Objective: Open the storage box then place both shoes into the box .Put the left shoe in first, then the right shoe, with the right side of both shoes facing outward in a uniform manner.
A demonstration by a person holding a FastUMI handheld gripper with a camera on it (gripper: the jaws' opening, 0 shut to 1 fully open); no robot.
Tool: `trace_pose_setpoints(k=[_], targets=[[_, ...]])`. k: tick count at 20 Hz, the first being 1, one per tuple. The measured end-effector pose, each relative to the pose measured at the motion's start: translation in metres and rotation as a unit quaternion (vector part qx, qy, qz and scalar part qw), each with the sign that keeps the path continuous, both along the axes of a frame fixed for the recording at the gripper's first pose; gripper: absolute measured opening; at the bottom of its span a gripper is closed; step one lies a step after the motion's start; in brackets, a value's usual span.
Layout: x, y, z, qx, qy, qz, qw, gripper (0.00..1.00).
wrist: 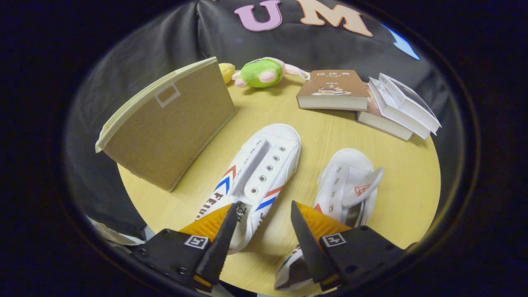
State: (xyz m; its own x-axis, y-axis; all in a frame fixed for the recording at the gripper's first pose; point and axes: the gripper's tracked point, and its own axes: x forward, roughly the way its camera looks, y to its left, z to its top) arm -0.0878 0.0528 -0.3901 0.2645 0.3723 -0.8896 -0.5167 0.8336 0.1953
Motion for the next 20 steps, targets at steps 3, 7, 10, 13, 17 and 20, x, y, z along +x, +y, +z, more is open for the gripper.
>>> trace_pose_setpoints(k=[3, 7, 10, 13, 17, 20], targets=[[-0.006, 0.008, -0.006, 0.017, 0.043, -0.015, 0.999, 0.53], [-0.007, 0.010, -0.006, 0.038, 0.078, -0.067, 0.994, 0.14], [-0.001, 0.014, 0.010, 0.079, 0.087, -0.109, 0.987, 0.13], [0.006, 0.020, 0.027, 0.105, 0.098, -0.147, 0.979, 0.13], [0.015, 0.030, 0.052, 0.143, 0.099, -0.189, 0.967, 0.11], [0.021, 0.022, 0.050, 0.109, 0.093, -0.211, 0.967, 0.03]])
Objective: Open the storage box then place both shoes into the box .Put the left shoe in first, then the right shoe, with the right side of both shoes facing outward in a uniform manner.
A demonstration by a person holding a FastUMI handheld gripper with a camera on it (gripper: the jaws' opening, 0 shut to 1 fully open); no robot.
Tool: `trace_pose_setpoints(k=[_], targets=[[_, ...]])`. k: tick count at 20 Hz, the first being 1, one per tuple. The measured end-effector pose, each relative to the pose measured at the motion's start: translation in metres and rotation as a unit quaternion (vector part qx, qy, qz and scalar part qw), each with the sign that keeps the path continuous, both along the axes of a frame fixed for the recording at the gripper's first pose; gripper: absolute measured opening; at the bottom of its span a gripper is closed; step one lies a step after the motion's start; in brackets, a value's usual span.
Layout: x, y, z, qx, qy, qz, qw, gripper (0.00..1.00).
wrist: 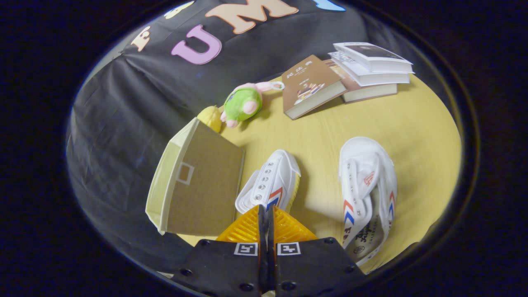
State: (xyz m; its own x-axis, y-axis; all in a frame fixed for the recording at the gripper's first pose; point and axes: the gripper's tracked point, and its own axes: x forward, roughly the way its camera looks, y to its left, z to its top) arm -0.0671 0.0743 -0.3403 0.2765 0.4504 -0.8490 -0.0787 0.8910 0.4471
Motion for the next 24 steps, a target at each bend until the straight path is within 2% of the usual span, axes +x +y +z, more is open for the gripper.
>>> trace_pose_setpoints(k=[4, 6, 8, 11, 13, 16, 18, 24], targets=[[-0.020, -0.007, -0.017, -0.051, 0.006, 0.046, 0.998, 0.04], [-0.023, -0.022, -0.030, -0.102, -0.006, 0.074, 0.992, 0.05], [-0.032, -0.021, -0.041, -0.118, -0.001, 0.104, 0.988, 0.06], [-0.034, -0.014, -0.057, -0.133, 0.002, 0.132, 0.982, 0.30], [-0.028, -0.008, -0.057, -0.111, 0.001, 0.123, 0.986, 0.47], [-0.024, -0.013, -0.058, -0.069, 0.031, 0.036, 0.996, 0.05], [-0.026, -0.008, -0.053, -0.037, 0.042, -0.001, 0.998, 0.04], [-0.003, 0.020, -0.006, 0.049, 0.029, -0.055, 0.997, 0.03]])
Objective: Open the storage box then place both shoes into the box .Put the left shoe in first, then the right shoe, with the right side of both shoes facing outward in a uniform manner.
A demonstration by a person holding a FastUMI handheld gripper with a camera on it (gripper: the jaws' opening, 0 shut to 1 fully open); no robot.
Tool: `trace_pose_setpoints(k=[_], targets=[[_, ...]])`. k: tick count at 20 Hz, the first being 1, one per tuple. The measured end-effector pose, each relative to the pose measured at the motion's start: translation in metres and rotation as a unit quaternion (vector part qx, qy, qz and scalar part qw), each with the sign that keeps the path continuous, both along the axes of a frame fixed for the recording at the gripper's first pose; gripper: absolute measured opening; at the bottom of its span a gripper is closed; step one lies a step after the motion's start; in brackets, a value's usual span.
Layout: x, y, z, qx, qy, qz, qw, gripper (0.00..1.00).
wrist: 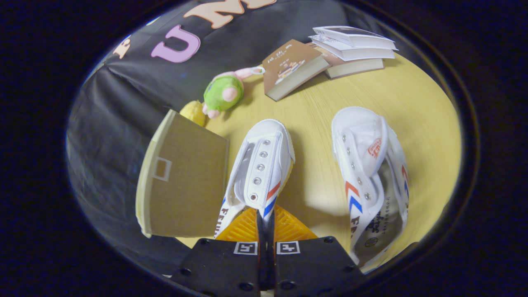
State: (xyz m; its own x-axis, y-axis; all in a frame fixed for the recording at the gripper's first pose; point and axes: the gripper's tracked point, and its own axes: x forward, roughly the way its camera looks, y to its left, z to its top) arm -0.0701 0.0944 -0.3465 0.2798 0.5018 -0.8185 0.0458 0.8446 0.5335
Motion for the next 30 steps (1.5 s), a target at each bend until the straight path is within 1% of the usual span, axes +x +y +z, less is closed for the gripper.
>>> trace_pose_setpoints(k=[2, 5, 9, 12, 14, 18, 20, 22, 25, 30], targets=[[0.010, 0.008, 0.025, 0.012, -0.012, -0.003, 1.000, 0.03], [0.027, 0.029, 0.066, 0.029, -0.040, 0.005, 0.999, 0.03], [0.041, 0.074, 0.116, 0.063, -0.064, 0.017, 0.996, 0.03], [0.041, 0.116, 0.136, 0.077, -0.074, 0.033, 0.994, 0.03], [0.037, 0.143, 0.142, 0.077, -0.075, 0.051, 0.993, 0.03], [0.025, 0.196, 0.126, 0.060, -0.068, 0.089, 0.992, 0.03], [0.017, 0.210, 0.109, 0.050, -0.054, 0.102, 0.992, 0.03], [0.011, 0.232, 0.092, 0.032, -0.039, 0.109, 0.993, 0.03], [0.001, 0.248, 0.067, -0.012, -0.026, 0.119, 0.992, 0.03], [-0.007, 0.266, 0.031, -0.051, 0.005, 0.115, 0.992, 0.03]])
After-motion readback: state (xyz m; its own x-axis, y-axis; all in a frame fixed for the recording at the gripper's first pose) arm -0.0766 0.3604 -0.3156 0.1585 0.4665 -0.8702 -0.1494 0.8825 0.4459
